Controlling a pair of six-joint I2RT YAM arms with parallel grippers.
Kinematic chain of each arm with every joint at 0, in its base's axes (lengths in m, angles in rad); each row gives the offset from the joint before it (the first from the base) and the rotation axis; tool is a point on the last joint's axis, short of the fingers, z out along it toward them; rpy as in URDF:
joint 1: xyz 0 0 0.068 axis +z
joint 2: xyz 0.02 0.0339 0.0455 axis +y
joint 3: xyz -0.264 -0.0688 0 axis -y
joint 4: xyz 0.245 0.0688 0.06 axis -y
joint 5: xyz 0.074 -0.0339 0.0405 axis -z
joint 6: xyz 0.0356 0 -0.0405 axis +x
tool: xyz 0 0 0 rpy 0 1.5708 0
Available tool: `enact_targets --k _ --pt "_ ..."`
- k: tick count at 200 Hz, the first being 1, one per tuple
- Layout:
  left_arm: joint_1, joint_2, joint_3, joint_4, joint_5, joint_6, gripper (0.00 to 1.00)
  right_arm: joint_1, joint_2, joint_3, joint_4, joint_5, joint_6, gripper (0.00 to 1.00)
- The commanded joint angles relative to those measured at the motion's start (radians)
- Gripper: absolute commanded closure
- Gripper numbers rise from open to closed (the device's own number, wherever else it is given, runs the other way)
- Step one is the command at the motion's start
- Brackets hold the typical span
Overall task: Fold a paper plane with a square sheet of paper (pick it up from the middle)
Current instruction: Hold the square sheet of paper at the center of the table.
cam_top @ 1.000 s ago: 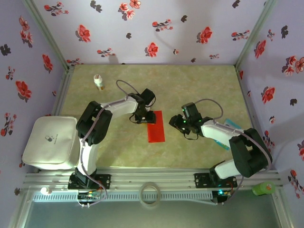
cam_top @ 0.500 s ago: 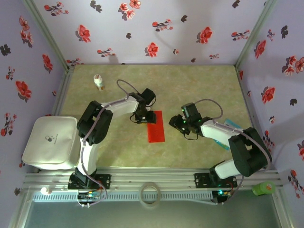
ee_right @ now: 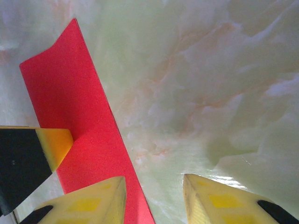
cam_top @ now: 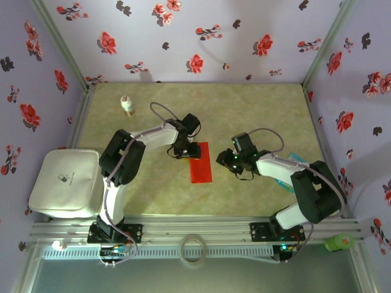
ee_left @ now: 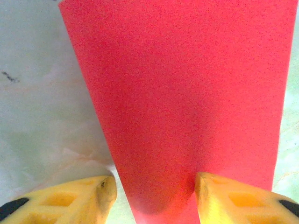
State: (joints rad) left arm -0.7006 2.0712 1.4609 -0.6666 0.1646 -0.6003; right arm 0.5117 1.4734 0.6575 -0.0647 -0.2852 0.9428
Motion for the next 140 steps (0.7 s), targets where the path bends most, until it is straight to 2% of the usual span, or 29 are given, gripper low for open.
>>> enact_targets --k 1,109,125,140 --pt "0.010 0.116 -0.066 -0.008 -0.092 -0.017 0.48 0.010 0.014 0.034 0.000 -0.013 -0.015 0.63" --pt "0.005 0.129 -0.070 0.006 -0.077 0.018 0.47 0.017 0.024 0.039 -0.001 -0.014 -0.015 0.63" --pt "0.005 0.129 -0.068 0.006 -0.077 0.013 0.47 0.023 0.028 0.043 0.021 -0.031 -0.019 0.65" --pt "0.006 0.129 -0.066 0.005 -0.077 0.010 0.47 0.033 0.047 0.061 0.041 -0.057 -0.030 0.73"
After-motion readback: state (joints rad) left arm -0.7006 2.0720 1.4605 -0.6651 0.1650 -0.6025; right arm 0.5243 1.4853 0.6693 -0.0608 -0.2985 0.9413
